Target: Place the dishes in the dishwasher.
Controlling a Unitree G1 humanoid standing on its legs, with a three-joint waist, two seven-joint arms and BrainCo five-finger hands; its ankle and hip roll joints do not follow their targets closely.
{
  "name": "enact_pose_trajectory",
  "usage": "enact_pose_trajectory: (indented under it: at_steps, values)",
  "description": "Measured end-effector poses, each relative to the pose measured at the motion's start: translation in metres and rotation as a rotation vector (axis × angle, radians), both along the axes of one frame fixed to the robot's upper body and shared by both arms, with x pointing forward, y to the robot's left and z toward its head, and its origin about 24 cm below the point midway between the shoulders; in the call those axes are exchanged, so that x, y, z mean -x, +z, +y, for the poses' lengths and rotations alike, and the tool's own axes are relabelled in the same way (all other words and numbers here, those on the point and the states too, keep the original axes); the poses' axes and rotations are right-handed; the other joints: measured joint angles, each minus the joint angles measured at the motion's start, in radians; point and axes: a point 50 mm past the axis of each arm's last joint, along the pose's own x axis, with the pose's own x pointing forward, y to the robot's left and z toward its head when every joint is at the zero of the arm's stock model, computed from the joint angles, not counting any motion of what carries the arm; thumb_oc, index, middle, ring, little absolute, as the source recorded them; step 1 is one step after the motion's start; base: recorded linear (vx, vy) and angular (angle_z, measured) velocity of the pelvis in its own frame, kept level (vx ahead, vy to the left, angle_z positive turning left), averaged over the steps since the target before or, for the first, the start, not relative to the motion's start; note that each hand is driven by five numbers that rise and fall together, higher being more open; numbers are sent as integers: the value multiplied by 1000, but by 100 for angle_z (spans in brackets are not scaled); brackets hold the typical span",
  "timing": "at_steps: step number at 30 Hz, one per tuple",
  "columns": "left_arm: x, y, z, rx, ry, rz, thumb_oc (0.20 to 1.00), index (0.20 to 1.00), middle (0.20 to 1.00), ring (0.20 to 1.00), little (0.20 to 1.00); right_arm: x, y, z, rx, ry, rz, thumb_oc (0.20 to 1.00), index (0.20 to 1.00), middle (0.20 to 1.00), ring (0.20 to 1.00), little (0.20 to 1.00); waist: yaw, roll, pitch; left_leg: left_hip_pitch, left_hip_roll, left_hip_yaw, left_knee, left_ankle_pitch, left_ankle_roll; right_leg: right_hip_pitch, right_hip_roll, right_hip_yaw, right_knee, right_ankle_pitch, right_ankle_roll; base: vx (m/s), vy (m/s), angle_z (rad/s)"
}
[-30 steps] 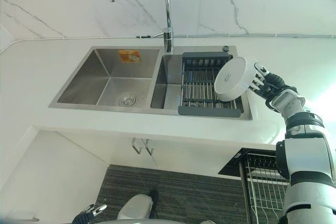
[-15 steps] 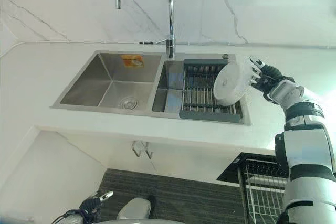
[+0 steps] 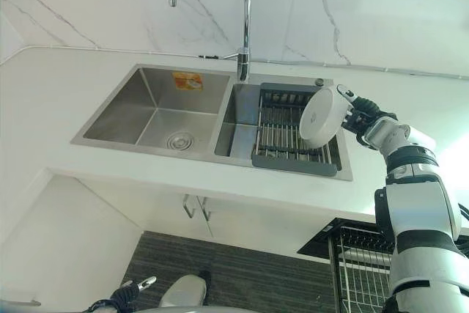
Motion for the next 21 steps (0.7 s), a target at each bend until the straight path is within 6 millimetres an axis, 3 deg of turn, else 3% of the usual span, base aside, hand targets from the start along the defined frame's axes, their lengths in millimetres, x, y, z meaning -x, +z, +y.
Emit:
enact_pose_trajectory:
  at_steps: [4,11,18,19,20,21]
  values:
    - [1,-1,0,-3,4,8,1000,1000,1000,1000,1000,-1,-5,4,-8,4,12,1000,1000,1000,1000,1000,-3,-18,15,-2,0,-1,2,-1,1,1,1,0,-1,-7,-12,46,-44,1]
    - [-15,2,0,-17,1,-24,1000,1000,1000,1000,1000,-1,-6,4,-4,-7,21,1000,1000,1000,1000,1000,-1,-12,30,-4,2,1,2,-2,2,1,3,0,-8,-6,-11,62,-49,0]
    - [-20,3,0,-48,13,-23,1000,1000,1000,1000,1000,-1,-3,0,81,-38,20,1000,1000,1000,1000,1000,3,32,80,-29,-1,-10,19,-8,-1,-17,-2,-4,4,-11,-11,73,-73,3]
    - [-19,3,1,-59,20,-9,1000,1000,1000,1000,1000,-4,4,1,120,-35,7,683,683,683,683,683,4,33,87,-40,-2,-11,22,-7,-1,-31,-2,-4,12,-14,-14,-229,-43,-1]
    - [-22,3,1,-62,18,-15,1000,1000,1000,1000,1000,-10,22,3,173,-46,-27,278,278,278,278,278,4,39,95,-78,-1,-13,40,-6,-1,-72,-3,1,28,-16,-16,-356,-3,-3]
    - [-27,4,0,-61,17,-28,1000,1000,1000,1000,1000,-15,42,6,238,-51,-69,200,200,200,200,200,2,58,114,-121,-1,-13,52,5,4,-122,-4,8,46,-13,-13,-384,16,-12]
